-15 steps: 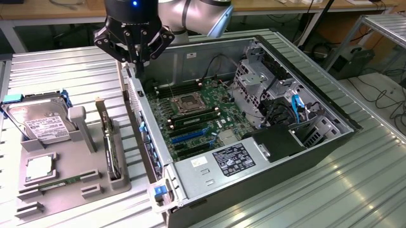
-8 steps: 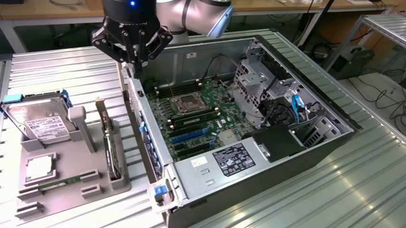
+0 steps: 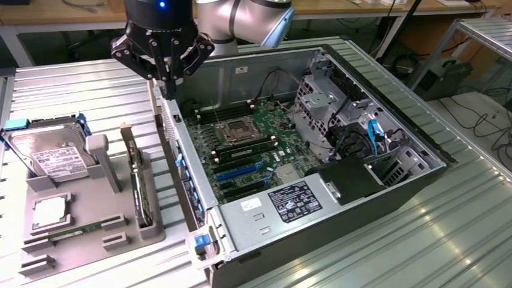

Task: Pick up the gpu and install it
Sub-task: 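Reach for the gpu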

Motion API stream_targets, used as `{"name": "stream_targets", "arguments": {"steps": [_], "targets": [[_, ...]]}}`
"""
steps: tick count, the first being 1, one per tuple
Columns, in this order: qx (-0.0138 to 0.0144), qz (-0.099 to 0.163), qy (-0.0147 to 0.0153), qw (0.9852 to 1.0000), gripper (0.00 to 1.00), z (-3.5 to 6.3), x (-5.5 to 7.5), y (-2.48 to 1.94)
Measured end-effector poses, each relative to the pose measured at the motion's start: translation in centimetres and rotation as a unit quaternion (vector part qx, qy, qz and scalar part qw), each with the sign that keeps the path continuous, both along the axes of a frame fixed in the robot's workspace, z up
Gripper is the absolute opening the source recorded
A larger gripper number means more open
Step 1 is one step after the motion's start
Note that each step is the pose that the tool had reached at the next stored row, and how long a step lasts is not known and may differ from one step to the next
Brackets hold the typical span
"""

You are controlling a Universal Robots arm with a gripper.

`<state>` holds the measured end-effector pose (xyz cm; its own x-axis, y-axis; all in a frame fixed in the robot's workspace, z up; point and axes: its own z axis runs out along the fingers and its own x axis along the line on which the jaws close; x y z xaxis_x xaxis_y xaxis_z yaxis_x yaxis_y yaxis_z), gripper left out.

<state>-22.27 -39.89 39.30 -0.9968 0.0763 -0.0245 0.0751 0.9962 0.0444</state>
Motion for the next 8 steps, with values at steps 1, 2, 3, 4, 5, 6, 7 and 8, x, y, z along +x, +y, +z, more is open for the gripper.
{"name": "stream_targets", "arguments": {"steps": [1,2,3,4,5,6,7,8], "targets": [[0.0000,0.000,0.0000,1.0000,0.11,0.00,-0.06,0.00],[0.0000,0.000,0.0000,1.0000,0.11,0.00,-0.11,0.00],[0.0000,0.000,0.0000,1.0000,0.11,0.00,-0.16,0.00],[0.0000,0.000,0.0000,1.0000,0.11,0.00,-0.22,0.00],[0.0000,0.000,0.0000,1.0000,0.11,0.00,-0.28,0.00],[0.0000,0.000,0.0000,1.0000,0.11,0.00,-0.33,0.00],[0.0000,0.000,0.0000,1.0000,0.11,0.00,-0.38,0.00],[0.0000,0.000,0.0000,1.0000,0.11,0.00,-0.43,0.00]]}}
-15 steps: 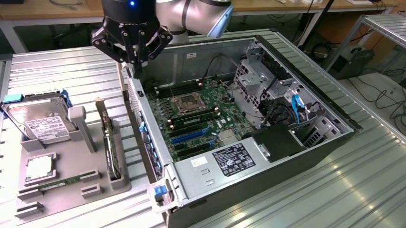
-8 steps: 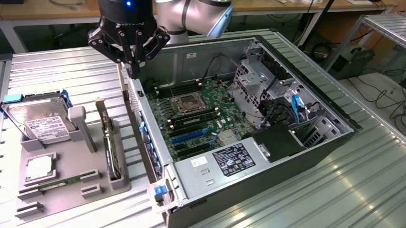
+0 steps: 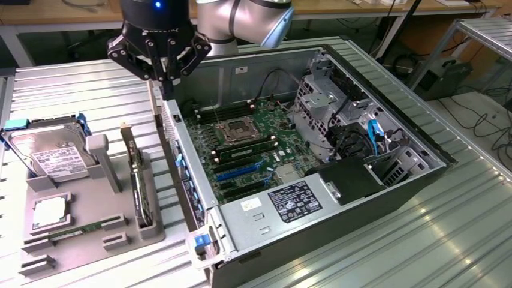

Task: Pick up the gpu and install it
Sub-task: 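Reach for the gpu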

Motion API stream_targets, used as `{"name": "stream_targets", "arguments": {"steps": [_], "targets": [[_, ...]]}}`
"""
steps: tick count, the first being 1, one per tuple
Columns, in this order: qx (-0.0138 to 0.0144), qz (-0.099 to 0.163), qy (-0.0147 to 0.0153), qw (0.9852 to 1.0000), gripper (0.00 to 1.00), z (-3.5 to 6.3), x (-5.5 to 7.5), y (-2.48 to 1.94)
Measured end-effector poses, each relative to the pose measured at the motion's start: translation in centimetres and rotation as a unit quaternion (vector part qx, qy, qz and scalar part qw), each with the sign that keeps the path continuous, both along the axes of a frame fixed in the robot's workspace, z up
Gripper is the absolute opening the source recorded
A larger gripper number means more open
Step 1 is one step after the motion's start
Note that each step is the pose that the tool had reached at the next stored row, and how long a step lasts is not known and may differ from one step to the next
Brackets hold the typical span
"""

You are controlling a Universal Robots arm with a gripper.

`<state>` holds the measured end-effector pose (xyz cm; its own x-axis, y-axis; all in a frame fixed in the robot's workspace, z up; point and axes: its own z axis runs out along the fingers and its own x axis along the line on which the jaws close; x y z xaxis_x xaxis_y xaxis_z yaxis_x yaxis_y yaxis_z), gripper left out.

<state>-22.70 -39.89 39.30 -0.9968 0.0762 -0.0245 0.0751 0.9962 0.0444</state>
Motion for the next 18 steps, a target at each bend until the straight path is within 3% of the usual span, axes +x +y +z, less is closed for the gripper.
{"name": "stream_targets", "arguments": {"steps": [18], "targets": [[0.0000,0.000,0.0000,1.0000,0.11,0.00,-1.2,0.00]]}}
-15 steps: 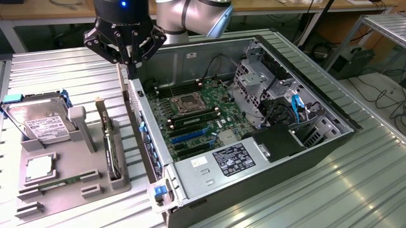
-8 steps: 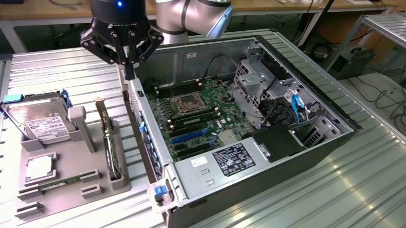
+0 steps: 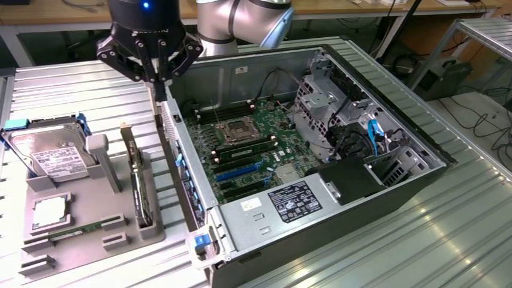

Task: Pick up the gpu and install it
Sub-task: 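Reach for the gpu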

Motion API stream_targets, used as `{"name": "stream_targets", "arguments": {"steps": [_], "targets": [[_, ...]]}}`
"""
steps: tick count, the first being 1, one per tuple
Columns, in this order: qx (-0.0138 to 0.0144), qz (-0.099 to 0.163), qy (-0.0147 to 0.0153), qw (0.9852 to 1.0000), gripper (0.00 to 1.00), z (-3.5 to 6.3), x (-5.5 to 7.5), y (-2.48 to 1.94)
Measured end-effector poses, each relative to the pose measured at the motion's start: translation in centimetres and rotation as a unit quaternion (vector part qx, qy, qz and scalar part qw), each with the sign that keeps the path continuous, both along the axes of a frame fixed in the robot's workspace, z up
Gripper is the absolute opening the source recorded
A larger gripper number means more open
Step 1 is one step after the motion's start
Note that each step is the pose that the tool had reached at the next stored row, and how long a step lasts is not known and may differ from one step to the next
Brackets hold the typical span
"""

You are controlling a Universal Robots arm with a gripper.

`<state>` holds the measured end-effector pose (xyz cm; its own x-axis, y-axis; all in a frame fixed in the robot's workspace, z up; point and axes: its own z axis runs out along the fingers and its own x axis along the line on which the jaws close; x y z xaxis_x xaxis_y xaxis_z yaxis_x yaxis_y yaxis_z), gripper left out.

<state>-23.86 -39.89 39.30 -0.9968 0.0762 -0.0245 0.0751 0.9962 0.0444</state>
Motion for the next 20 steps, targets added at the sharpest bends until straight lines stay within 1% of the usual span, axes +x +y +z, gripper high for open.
{"name": "stream_targets", "arguments": {"steps": [20], "targets": [[0.0000,0.000,0.0000,1.0000,0.11,0.00,-0.92,0.00]]}}
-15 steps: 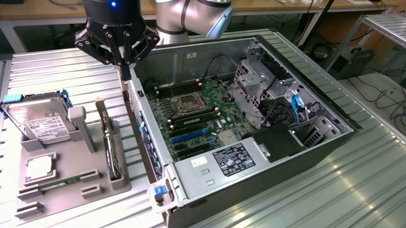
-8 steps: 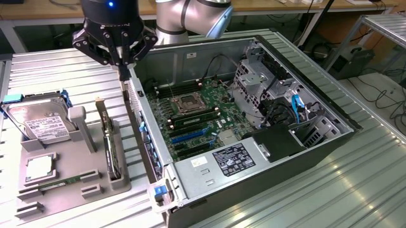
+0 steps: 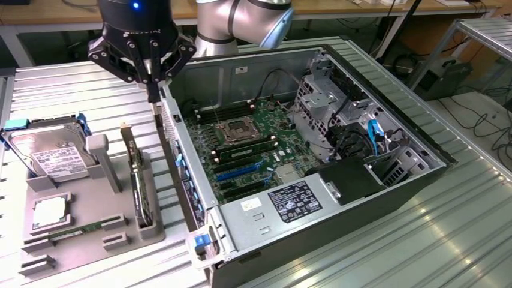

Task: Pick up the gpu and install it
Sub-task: 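Reach for the gpu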

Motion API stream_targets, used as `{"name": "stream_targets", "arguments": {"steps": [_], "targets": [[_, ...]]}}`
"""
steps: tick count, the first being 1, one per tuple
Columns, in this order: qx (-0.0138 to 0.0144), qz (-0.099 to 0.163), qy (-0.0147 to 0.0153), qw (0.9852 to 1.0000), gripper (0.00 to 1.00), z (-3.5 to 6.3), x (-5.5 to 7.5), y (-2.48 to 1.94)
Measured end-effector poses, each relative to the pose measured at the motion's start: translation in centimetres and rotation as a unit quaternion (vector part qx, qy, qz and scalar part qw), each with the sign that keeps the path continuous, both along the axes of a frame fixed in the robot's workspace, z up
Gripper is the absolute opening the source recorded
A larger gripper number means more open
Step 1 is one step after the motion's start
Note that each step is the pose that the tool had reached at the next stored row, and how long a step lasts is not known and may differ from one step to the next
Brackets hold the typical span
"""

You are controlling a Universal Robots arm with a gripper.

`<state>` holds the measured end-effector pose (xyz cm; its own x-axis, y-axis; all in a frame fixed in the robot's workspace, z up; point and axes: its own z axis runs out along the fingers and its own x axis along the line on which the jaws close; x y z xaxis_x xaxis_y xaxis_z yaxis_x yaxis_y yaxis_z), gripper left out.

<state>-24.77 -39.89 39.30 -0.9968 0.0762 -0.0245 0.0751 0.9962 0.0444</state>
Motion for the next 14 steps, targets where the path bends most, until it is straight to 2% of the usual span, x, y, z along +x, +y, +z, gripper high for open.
{"name": "stream_targets", "arguments": {"steps": [14], "targets": [[0.0000,0.000,0.0000,1.0000,0.11,0.00,-0.75,0.00]]}}
